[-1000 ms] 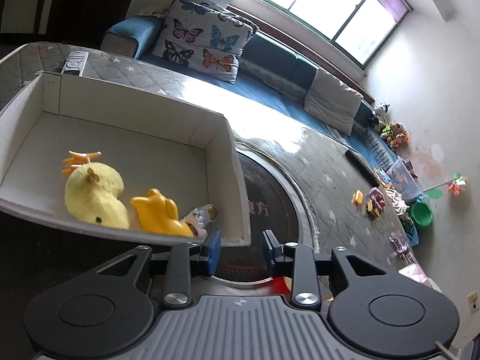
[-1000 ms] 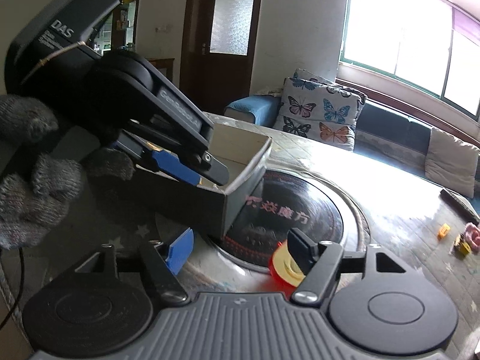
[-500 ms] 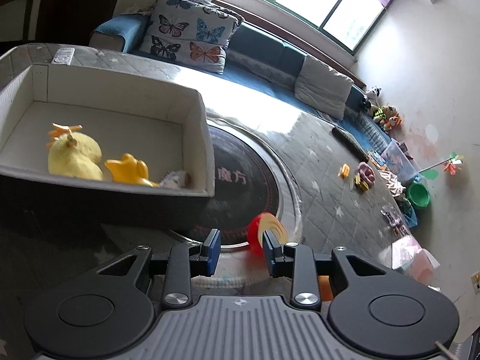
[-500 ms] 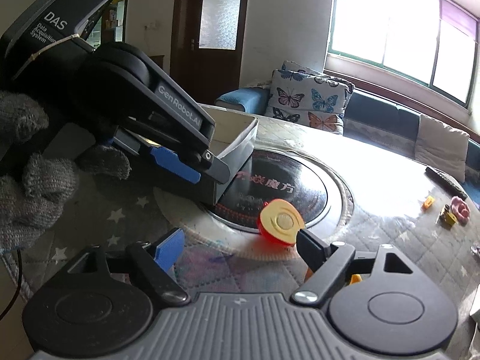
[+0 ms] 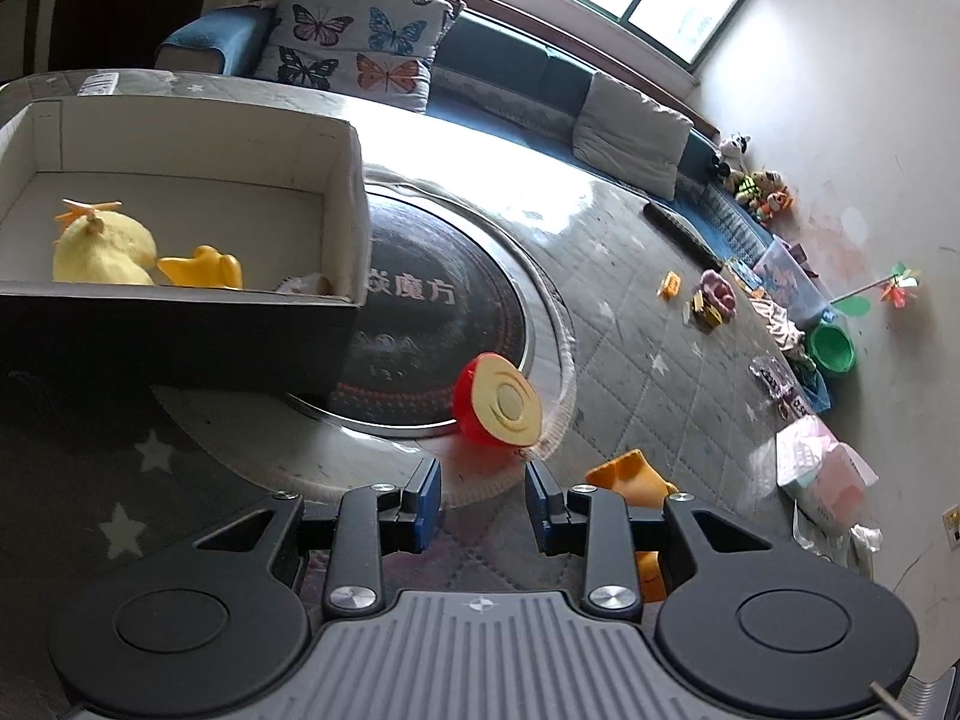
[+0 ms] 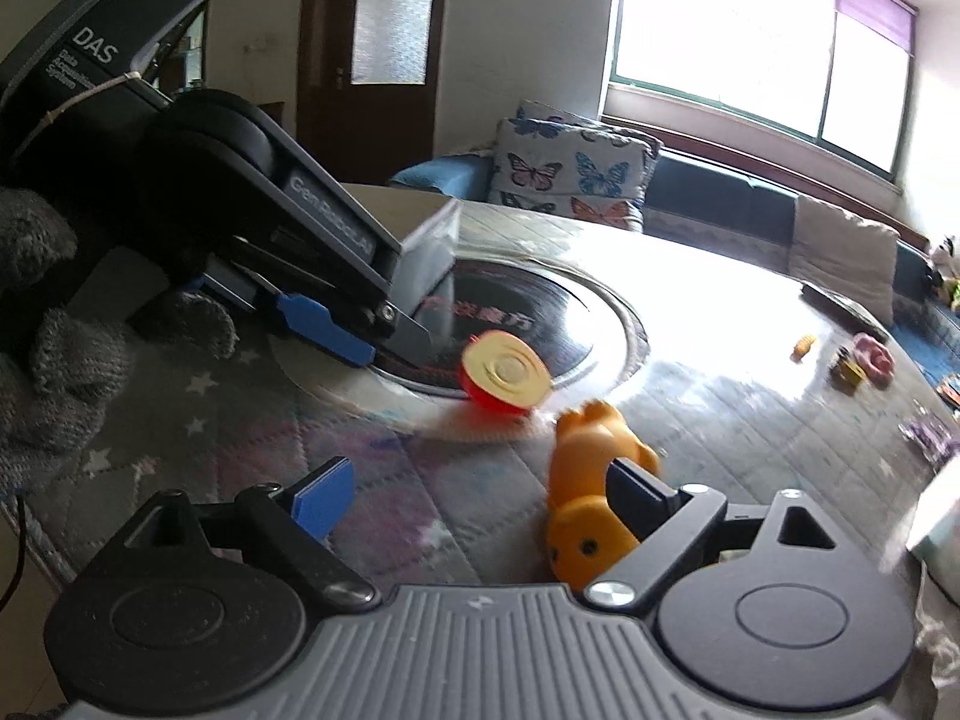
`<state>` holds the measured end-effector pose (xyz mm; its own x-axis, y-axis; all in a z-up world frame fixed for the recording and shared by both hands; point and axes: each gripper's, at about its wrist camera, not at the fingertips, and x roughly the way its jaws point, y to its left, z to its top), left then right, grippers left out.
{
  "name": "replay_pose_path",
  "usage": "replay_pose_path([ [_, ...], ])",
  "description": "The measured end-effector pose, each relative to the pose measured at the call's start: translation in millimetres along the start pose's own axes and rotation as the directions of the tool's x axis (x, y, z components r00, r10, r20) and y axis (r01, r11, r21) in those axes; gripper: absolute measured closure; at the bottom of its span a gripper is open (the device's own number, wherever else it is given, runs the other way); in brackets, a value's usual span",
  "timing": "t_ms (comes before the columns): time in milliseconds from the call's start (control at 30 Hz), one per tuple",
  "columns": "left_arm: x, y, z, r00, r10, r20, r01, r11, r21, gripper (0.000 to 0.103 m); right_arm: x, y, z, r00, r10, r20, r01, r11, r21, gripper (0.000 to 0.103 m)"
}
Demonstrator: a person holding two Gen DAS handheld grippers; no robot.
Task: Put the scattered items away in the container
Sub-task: 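Move the right gripper to the orange rubber duck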
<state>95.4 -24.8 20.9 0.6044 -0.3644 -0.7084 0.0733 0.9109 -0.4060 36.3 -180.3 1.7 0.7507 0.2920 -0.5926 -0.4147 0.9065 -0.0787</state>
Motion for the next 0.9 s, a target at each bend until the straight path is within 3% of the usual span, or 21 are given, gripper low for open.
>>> replay_pose_path([
  [367,17.7,-20.9,-3.5,0.999,-0.02,-0.042,0.022,0.999,0.028,0.069,-2.0,-24.6,-15.6,0.997,-0.065,-0.037,0.067,0.996,0.061,0.01],
  [900,46.8,-44.9,9.4,0.995,-0.064,-0.073,0.066,0.998,0.018,0.069,12.7,-37.1,-24.8,0.995,-0.061,-0.075,0.069,0.992,0.102,0.011],
])
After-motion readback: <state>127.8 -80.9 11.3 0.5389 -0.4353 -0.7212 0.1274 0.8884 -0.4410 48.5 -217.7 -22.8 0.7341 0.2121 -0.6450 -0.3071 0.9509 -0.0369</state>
